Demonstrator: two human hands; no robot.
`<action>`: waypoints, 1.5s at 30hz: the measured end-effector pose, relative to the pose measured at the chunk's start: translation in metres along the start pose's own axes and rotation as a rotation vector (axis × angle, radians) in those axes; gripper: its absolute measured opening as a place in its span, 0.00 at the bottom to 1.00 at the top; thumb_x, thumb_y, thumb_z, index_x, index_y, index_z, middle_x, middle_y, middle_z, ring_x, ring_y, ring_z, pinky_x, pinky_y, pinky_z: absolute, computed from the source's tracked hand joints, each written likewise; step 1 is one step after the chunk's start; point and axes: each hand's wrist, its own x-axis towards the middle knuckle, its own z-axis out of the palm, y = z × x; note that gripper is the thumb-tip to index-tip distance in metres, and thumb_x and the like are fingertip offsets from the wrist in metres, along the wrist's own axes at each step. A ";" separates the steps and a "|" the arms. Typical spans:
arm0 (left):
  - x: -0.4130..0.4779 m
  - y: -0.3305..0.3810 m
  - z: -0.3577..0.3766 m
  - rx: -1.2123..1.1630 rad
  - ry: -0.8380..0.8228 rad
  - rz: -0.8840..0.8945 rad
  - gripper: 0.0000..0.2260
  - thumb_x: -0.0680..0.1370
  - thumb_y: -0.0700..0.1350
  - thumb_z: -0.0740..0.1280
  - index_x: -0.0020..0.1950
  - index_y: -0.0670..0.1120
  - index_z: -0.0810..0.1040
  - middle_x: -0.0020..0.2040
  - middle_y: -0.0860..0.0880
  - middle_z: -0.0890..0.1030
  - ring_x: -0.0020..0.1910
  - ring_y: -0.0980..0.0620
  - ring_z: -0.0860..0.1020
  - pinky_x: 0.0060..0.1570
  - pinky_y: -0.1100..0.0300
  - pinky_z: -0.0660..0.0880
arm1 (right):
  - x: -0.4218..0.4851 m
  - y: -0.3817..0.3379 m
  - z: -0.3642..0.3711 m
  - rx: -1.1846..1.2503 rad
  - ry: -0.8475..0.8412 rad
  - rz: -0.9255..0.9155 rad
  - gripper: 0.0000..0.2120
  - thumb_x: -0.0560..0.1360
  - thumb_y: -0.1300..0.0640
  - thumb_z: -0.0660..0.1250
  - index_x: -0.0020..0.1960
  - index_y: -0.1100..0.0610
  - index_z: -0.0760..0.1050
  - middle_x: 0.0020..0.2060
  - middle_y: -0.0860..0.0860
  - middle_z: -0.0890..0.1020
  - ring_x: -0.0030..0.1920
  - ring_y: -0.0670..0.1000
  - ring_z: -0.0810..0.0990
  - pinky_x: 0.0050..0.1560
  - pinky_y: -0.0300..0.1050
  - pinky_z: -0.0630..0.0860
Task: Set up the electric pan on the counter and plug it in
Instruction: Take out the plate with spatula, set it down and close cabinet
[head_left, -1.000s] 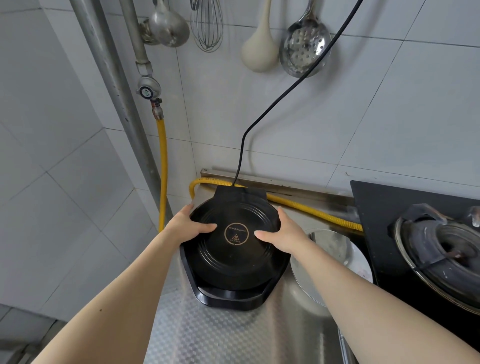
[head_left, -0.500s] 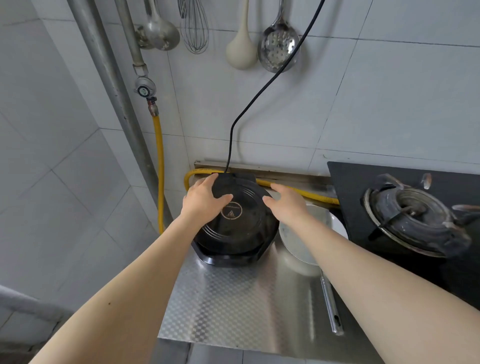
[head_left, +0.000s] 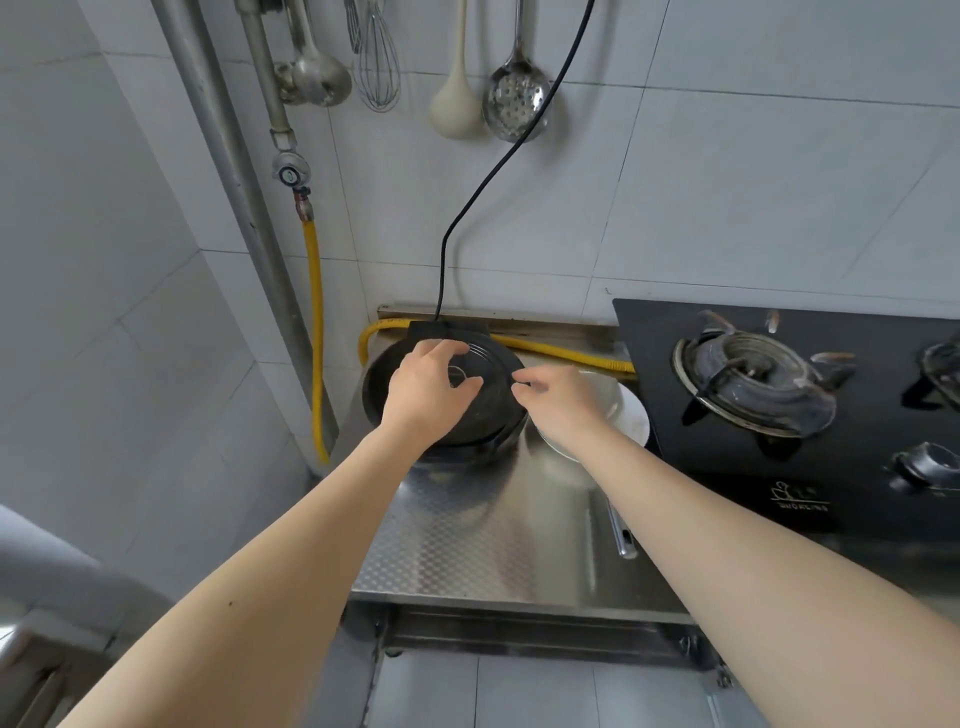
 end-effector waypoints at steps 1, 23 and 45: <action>-0.005 0.003 -0.002 0.003 0.004 0.005 0.20 0.76 0.49 0.67 0.67 0.49 0.73 0.68 0.48 0.73 0.65 0.48 0.72 0.63 0.53 0.71 | -0.007 -0.001 -0.002 -0.007 0.006 -0.007 0.16 0.79 0.54 0.62 0.65 0.54 0.77 0.64 0.51 0.80 0.65 0.53 0.76 0.67 0.50 0.72; -0.246 -0.016 -0.002 0.005 0.042 -0.337 0.20 0.76 0.47 0.67 0.68 0.50 0.71 0.69 0.48 0.71 0.62 0.48 0.74 0.57 0.58 0.69 | -0.196 0.054 0.055 0.031 -0.134 -0.115 0.12 0.78 0.55 0.62 0.57 0.51 0.82 0.54 0.47 0.84 0.55 0.50 0.81 0.56 0.43 0.76; -0.328 -0.199 -0.008 0.046 -0.232 -0.752 0.26 0.77 0.50 0.64 0.73 0.47 0.63 0.68 0.43 0.71 0.63 0.44 0.73 0.57 0.56 0.68 | -0.235 0.043 0.256 -0.115 -0.406 0.052 0.14 0.77 0.55 0.60 0.59 0.49 0.80 0.56 0.49 0.83 0.59 0.53 0.78 0.57 0.43 0.76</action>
